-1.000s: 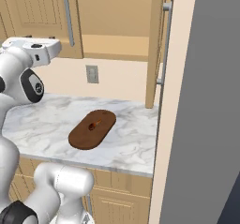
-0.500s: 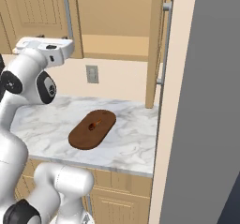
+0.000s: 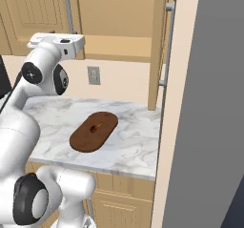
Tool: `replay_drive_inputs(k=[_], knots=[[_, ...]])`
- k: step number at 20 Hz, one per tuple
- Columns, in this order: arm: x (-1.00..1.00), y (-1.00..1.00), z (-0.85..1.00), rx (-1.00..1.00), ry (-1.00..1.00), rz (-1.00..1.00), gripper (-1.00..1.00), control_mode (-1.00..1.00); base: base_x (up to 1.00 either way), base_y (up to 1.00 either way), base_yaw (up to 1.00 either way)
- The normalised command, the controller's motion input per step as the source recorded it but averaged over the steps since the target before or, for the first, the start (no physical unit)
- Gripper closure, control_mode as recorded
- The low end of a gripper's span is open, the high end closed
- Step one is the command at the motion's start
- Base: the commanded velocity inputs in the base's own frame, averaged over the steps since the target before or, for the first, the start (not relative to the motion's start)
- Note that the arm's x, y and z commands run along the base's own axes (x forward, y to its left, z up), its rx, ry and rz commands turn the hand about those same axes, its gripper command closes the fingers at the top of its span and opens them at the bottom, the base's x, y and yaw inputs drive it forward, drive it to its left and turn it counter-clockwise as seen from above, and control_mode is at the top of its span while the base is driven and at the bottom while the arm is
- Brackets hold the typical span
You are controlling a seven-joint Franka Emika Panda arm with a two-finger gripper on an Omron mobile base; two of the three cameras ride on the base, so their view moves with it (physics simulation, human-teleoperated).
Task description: Open the cabinet, retrieve the rolling pin, and place it next to the meat on the cutting board to prepare for tenderizing.
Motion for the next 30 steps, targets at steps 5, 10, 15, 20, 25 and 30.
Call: replay_drive_inputs(k=[5, 10, 15, 20, 25, 30], knots=[[0.46, 0.06, 0.00, 0.00, 0.00, 0.03, -1.00, -1.00, 0.00, 0.00, 0.00], [0.53, 0.07, 0.00, 0.00, 0.00, 0.00, -1.00, -1.00, 0.00, 0.00, 0.00], [0.49, 0.18, 0.00, -0.03, 0.00, -0.03, -1.00, -1.00, 0.00, 0.00, 0.00], [0.43, 0.18, 0.00, -0.04, 0.00, -0.04, -1.00, -1.00, 0.00, 0.00, 0.00], [0.51, 0.23, -0.01, -0.05, 0.00, -0.04, 1.00, -1.00, 0.00, 0.00, 0.00], [0.49, 0.19, -0.01, -0.04, 0.00, -0.03, 1.00, -1.00, 0.00, 0.00, 0.00]])
